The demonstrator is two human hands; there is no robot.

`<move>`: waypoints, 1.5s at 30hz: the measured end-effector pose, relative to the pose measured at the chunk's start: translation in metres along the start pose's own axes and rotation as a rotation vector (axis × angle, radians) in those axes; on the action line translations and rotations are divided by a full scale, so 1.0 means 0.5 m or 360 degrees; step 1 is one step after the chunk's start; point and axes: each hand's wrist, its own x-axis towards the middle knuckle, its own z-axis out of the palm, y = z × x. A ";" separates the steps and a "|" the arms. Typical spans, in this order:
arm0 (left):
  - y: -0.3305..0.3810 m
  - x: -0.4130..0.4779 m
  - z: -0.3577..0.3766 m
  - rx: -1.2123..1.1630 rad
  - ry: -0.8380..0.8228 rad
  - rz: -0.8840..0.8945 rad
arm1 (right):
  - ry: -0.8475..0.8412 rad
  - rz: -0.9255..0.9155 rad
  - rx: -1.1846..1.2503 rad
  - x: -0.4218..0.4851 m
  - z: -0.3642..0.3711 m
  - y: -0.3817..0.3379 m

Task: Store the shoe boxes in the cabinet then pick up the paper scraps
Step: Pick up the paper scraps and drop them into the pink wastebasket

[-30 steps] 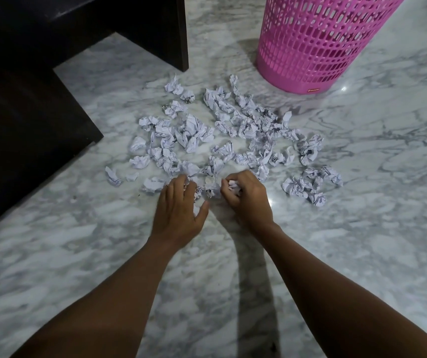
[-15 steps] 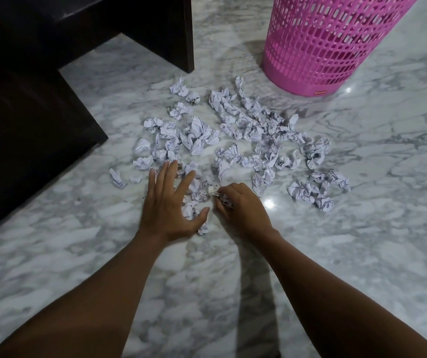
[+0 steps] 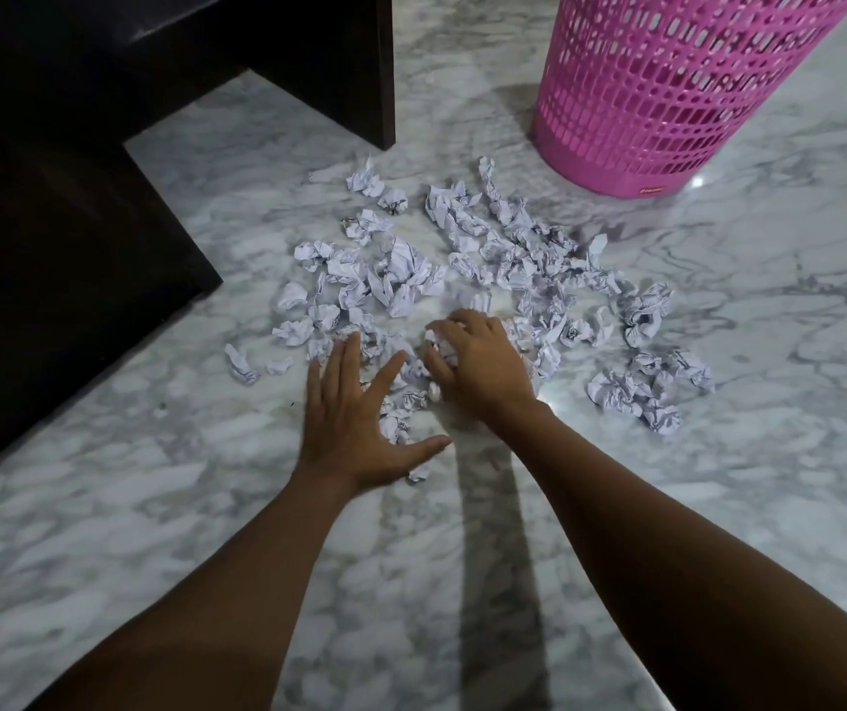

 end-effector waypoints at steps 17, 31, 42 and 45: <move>0.004 0.015 0.024 -0.0262 0.0287 0.0305 | 0.0237 0.0037 0.0617 -0.062 -0.024 0.004; 0.008 0.013 0.024 -0.0330 0.0353 0.0265 | 0.0025 -0.0233 0.0446 -0.093 0.005 0.001; 0.016 0.019 0.032 -0.0385 0.0406 0.0102 | 0.0667 0.0315 0.0575 -0.083 -0.096 0.015; 0.024 0.025 0.025 -0.0310 0.0344 0.0178 | 0.0591 0.0451 0.0318 -0.082 -0.105 0.046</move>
